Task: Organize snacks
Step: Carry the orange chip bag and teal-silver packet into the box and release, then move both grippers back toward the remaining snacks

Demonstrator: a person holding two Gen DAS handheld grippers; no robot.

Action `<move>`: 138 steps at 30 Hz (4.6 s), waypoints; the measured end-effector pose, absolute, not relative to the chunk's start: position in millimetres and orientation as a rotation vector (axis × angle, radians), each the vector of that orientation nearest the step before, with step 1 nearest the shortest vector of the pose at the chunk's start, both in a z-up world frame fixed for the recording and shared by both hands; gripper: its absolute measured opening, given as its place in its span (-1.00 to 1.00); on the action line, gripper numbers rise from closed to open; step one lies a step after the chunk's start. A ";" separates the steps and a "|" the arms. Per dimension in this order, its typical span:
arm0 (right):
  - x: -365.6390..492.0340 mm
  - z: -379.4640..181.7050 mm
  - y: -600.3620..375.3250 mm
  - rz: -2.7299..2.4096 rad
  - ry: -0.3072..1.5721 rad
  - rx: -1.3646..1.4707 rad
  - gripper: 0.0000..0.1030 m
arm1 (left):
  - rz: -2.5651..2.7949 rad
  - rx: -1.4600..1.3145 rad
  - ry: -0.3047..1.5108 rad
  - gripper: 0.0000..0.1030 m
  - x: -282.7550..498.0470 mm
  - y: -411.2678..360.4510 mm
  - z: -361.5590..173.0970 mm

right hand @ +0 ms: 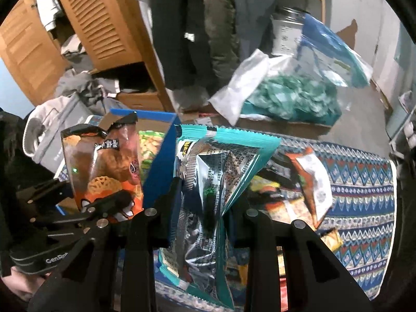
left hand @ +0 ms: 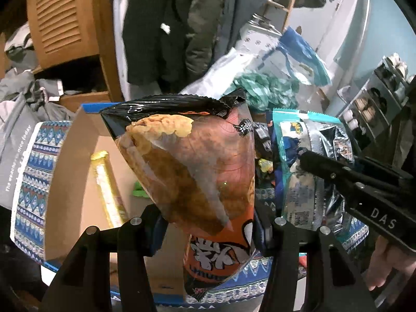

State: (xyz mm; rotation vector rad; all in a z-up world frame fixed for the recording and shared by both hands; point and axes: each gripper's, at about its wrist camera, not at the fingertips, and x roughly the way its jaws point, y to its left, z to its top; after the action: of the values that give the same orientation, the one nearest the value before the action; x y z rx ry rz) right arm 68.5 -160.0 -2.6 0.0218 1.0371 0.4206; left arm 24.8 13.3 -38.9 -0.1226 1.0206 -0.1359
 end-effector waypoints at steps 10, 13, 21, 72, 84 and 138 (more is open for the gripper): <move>75.8 0.6 -105.5 0.489 1.050 0.007 -0.46 | -0.045 -0.139 0.988 0.07 22.3 62.6 -30.5; 77.2 1.4 -88.2 0.513 1.052 -0.002 -0.46 | -0.023 -0.157 0.985 0.07 20.7 79.7 -31.5; 79.4 -6.1 -42.0 0.569 1.074 -0.032 -0.46 | 0.042 -0.176 0.987 0.07 13.7 120.2 -40.5; 66.9 -16.0 -69.5 0.471 1.107 -0.036 0.52 | 0.057 -0.096 1.023 0.53 14.6 97.2 -48.6; 45.9 -36.8 -136.0 0.354 1.160 -0.023 0.53 | -0.068 0.022 1.035 0.53 10.3 30.1 -52.4; -15.4 -170.5 -347.9 -0.245 1.465 0.399 0.57 | -0.434 0.176 1.280 0.56 41.6 -169.8 -181.1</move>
State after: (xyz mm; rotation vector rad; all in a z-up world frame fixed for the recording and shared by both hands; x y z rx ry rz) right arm -15.4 -347.9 -170.5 0.3985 1.4645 -0.2452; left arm 41.6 -169.8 -181.1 0.1757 1.2796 -0.4340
